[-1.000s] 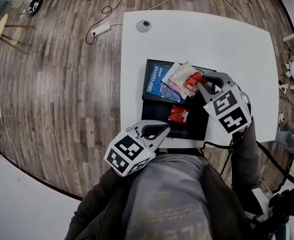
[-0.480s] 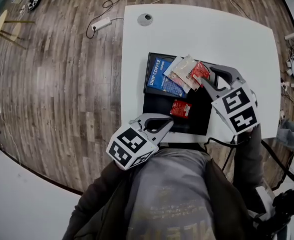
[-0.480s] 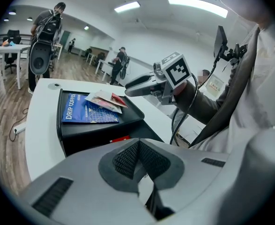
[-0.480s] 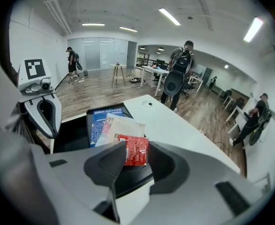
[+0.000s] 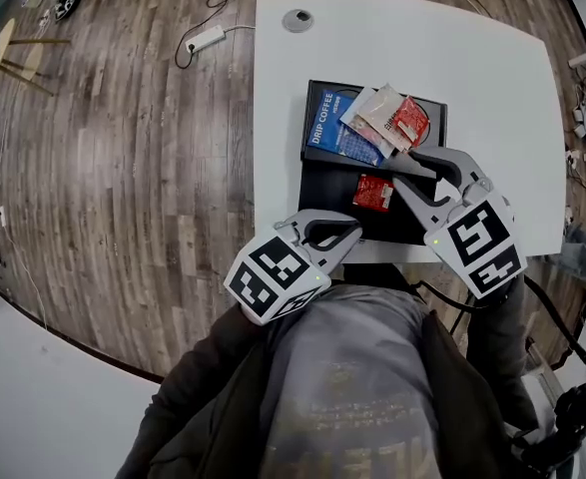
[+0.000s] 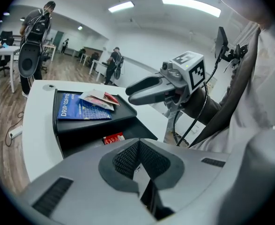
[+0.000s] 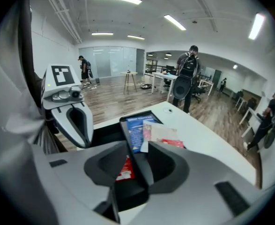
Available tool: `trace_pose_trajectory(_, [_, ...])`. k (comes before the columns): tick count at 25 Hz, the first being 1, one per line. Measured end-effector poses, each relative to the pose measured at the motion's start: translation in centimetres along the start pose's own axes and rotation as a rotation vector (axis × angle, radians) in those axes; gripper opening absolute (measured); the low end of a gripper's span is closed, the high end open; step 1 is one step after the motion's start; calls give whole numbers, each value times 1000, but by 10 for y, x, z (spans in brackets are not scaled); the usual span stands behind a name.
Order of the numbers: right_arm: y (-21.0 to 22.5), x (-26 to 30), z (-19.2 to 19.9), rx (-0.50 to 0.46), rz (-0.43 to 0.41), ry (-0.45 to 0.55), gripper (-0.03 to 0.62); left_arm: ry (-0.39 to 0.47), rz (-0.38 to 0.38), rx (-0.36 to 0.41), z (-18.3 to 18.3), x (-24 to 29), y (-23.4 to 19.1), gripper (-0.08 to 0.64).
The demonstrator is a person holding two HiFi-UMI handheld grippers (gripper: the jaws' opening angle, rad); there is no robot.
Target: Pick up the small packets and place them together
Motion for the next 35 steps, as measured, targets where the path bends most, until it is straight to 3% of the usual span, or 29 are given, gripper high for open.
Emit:
trace_pose_trajectory(5, [-43, 34, 18, 11, -87, -85, 146, -6, 5, 7, 10, -10, 5, 2])
trace_pose_trajectory(14, [-58, 79, 46, -12, -79, -294, 146, 4, -21, -10, 21, -31, 1, 2])
trace_pose_trajectory(21, [-61, 103, 69, -41, -71, -436, 195, 19, -7, -16, 18, -33, -3, 1])
trace_pose_trajectory(27, [-59, 105, 72, -47, -66, -418, 196, 24, -7, -33, 18, -33, -10, 2])
trace_pose_trajectory(31, [-56, 104, 71, -44, -48, -389, 124, 26, -9, -39, 18, -33, -11, 1])
trace_pose_trajectory(35, [-59, 100, 68, -65, -38, -370, 117, 28, -15, -33, 21, -34, -9, 2])
Point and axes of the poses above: the fingertips, and each gripper's own axes: x forward along the fingers, y to its right, z out of its underside, the point moved 5 cm from there along -x, backward along the fingers, and after that the axes turned 5 degrees about x, right-handed, at the moved point
